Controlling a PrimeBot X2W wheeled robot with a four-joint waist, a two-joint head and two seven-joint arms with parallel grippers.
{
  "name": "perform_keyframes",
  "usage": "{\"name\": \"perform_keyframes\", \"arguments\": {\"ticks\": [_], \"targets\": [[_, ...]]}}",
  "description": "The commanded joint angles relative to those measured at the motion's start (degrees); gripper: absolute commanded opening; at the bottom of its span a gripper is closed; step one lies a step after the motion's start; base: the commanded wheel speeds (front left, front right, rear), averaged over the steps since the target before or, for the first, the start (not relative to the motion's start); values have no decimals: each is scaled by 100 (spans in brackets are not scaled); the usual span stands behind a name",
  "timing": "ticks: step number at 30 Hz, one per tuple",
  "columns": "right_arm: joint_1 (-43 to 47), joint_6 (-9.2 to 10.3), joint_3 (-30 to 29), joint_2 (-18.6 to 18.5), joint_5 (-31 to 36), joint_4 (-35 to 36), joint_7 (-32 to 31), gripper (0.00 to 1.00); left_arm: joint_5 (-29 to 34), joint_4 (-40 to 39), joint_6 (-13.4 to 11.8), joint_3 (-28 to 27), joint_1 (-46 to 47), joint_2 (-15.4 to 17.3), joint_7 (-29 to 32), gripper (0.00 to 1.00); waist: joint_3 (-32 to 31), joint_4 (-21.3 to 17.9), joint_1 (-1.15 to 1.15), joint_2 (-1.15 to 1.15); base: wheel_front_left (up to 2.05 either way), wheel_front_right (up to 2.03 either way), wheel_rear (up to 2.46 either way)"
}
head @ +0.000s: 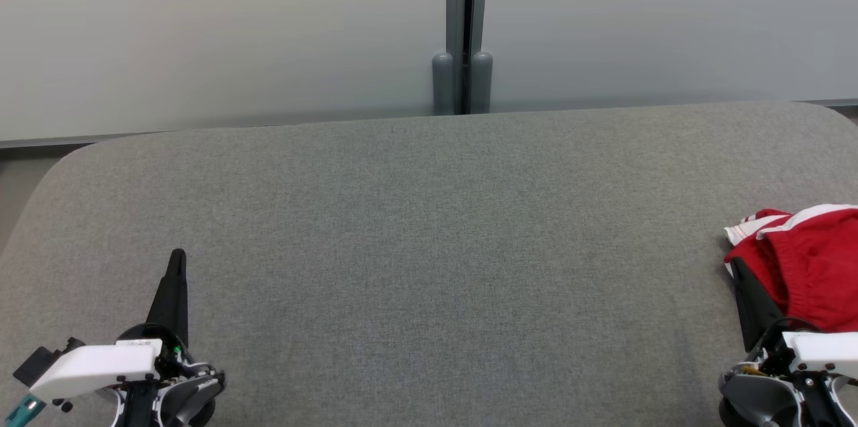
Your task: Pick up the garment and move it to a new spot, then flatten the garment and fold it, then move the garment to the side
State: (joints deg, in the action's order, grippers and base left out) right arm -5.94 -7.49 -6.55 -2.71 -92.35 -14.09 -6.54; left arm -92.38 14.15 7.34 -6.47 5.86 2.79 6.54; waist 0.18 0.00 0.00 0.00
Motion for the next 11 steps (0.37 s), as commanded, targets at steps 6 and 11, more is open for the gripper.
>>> {"name": "perform_keyframes", "arguments": {"ticks": [6, 11], "targets": [[-50, -1, -10, -24, -14, 15, -18, 0, -8, -19, 30, -22, 73, 16, 19, 0, 0, 0, 0, 0, 0, 0, 0], [-50, 0, -9, -24, -14, 15, -18, 0, -8, -18, 30, -22, 73, 16, 19, 0, 0, 0, 0, 0, 0, 0, 0]]}}
